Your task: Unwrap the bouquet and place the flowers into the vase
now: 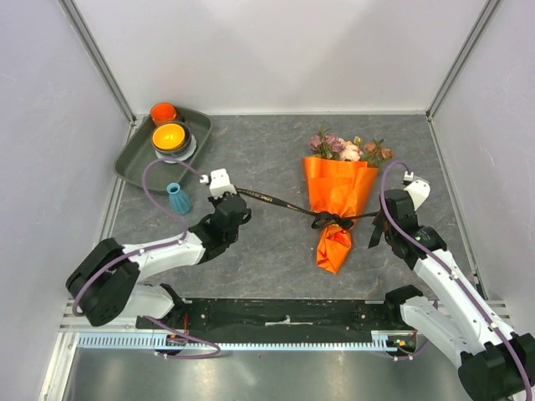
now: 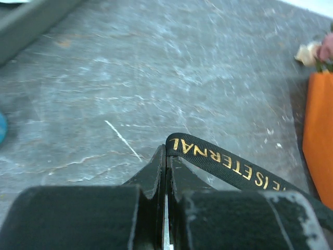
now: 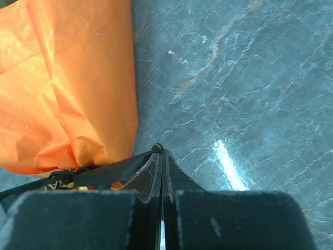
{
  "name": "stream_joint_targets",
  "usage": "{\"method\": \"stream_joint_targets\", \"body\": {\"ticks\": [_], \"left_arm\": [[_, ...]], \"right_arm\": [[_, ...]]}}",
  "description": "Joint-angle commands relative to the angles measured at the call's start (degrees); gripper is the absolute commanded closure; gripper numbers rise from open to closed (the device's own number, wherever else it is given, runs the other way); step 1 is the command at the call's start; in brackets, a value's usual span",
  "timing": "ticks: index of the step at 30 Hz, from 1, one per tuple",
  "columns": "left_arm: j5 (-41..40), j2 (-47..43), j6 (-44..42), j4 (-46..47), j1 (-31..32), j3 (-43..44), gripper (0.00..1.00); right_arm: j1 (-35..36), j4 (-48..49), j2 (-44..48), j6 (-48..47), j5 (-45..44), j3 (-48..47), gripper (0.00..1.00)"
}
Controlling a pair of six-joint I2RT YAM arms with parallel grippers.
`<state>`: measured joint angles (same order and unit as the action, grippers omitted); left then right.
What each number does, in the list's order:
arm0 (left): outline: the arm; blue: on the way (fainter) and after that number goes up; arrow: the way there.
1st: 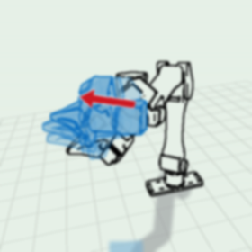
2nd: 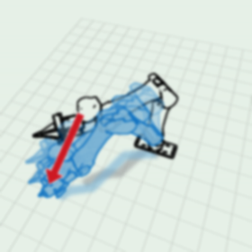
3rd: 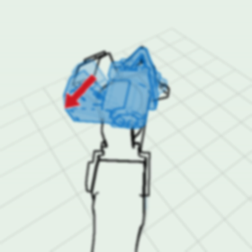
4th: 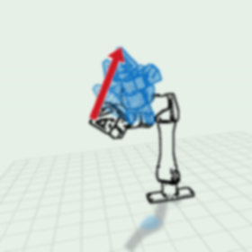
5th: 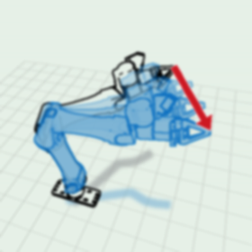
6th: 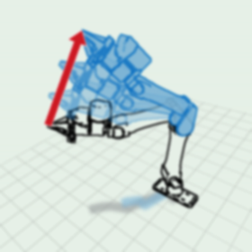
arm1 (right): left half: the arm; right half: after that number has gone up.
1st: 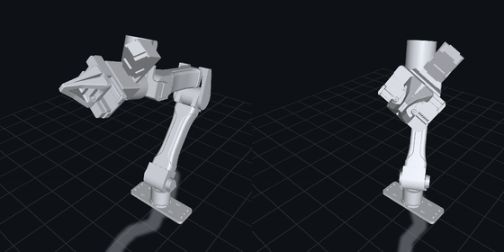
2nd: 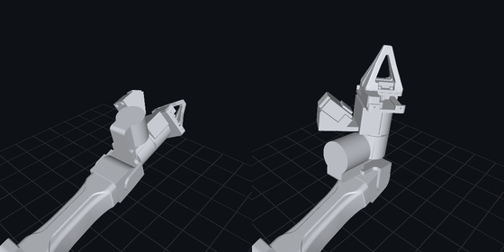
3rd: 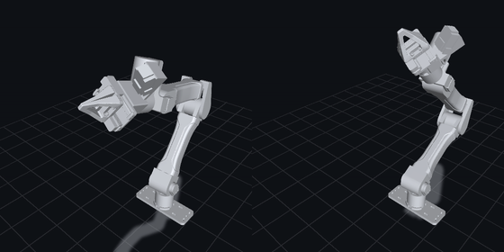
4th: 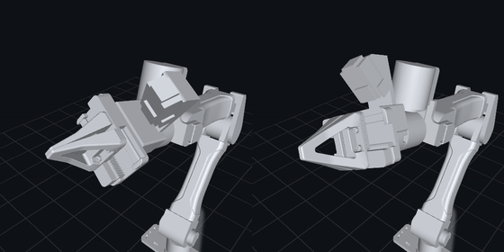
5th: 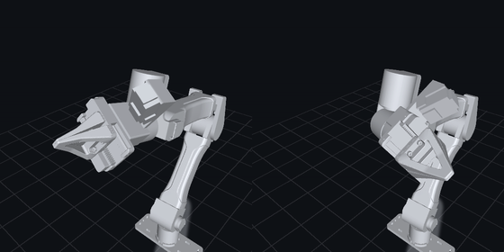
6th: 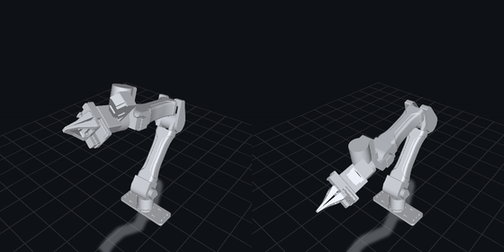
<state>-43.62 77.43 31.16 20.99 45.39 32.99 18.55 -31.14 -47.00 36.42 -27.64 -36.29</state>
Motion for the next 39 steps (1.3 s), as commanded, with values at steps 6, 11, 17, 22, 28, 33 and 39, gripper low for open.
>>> {"method": "stream_joint_targets", "body": {"ticks": [6,11,17,22,28,33,39], "left_arm": [[-18.51,-8.52,9.18,-2.08,-0.56,-5.13,0.98],[-24.14,-12.12,12.35,-5.79,-0.56,-6.53,0.98],[-27.75,-15.99,16.48,-10.01,-0.56,-7.94,0.98],[-29.07,-18.01,19.02,-11.58,-0.65,-8.82,0.98],[-30.03,-19.33,20.08,-12.38,-0.56,-9.53,0.98],[-31.70,-21.09,22.54,-15.28,-0.56,-9.88,0.98],[-31.89,-23.81,22.63,-15.63,-0.56,-11.20,0.98]], "right_arm": [[-1.93,-1.29,1.30,-0.04,-6.11,-4.40,1.00],[-2.90,-2.35,2.27,-0.48,-8.91,-6.15,1.00],[-3.52,-3.32,4.11,-1.79,-14.45,-8.35,1.00],[-3.60,-4.11,5.60,-1.45,-19.12,-11.33,1.00],[-3.60,-4.72,6.66,-1.44,-20.96,-16.35,1.00],[-3.60,-4.99,8.07,-2.23,-20.52,-20.91,1.00],[-3.60,-5.08,10.17,-4.43,-26.32,-23.65,1.00]]}}
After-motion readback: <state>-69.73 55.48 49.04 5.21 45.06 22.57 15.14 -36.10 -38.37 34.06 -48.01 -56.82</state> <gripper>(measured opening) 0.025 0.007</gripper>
